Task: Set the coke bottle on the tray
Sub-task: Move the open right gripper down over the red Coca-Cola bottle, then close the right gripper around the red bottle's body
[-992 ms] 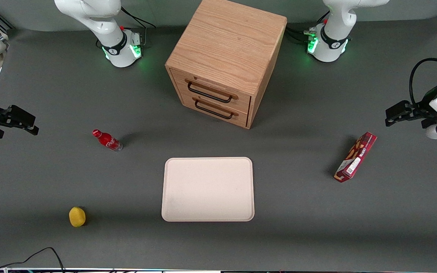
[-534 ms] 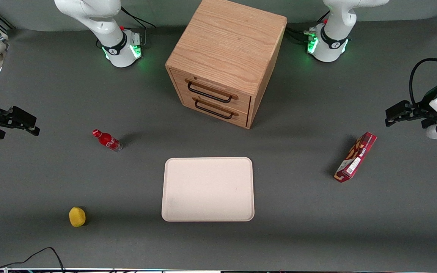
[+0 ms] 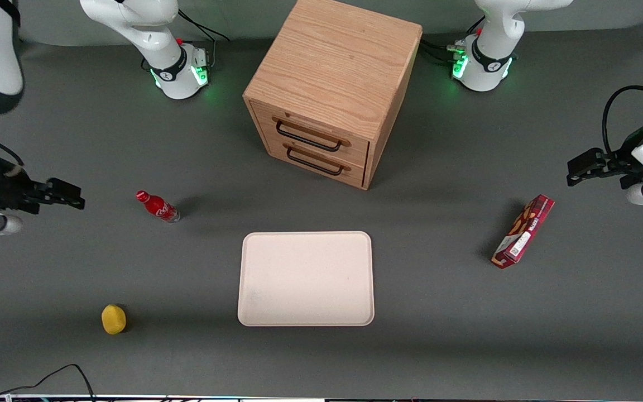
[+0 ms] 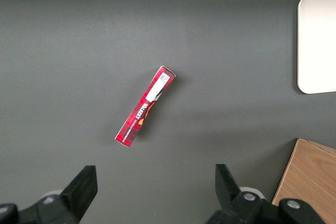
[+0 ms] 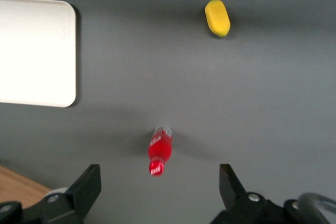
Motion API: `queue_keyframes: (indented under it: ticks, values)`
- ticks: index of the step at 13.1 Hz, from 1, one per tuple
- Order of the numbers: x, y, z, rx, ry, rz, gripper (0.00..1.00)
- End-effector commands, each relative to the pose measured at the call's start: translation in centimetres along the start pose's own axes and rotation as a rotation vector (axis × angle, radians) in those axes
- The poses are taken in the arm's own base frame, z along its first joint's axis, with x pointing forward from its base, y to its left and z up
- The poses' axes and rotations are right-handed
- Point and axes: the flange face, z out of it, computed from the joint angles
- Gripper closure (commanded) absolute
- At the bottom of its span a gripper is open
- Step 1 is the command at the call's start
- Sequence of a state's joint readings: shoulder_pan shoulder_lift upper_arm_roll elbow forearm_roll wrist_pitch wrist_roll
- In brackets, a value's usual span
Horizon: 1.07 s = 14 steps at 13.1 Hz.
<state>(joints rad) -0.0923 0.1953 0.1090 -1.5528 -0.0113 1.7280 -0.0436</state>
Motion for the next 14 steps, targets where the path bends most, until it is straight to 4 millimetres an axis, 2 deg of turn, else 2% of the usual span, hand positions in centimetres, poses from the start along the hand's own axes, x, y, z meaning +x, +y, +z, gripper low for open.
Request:
queue_keyframes:
  ticks: [1, 4, 8, 11, 12, 14]
  values:
    - [-1.5, -0.7, 6.3, -0.004, 0.000, -0.016, 0.00]
    - [-4.3, -2.0, 11.1, 0.006, 0.018, -0.028, 0.01]
    - [-8.3, -2.5, 15.1, -0.002, 0.032, -0.032, 0.05]
    - [-10.9, -2.5, 18.3, -0.008, 0.056, -0.038, 0.13]
    - [-11.4, -2.5, 18.8, -0.009, 0.052, -0.038, 0.17]
    - [-11.7, -2.6, 18.8, -0.010, 0.055, -0.041, 0.37]
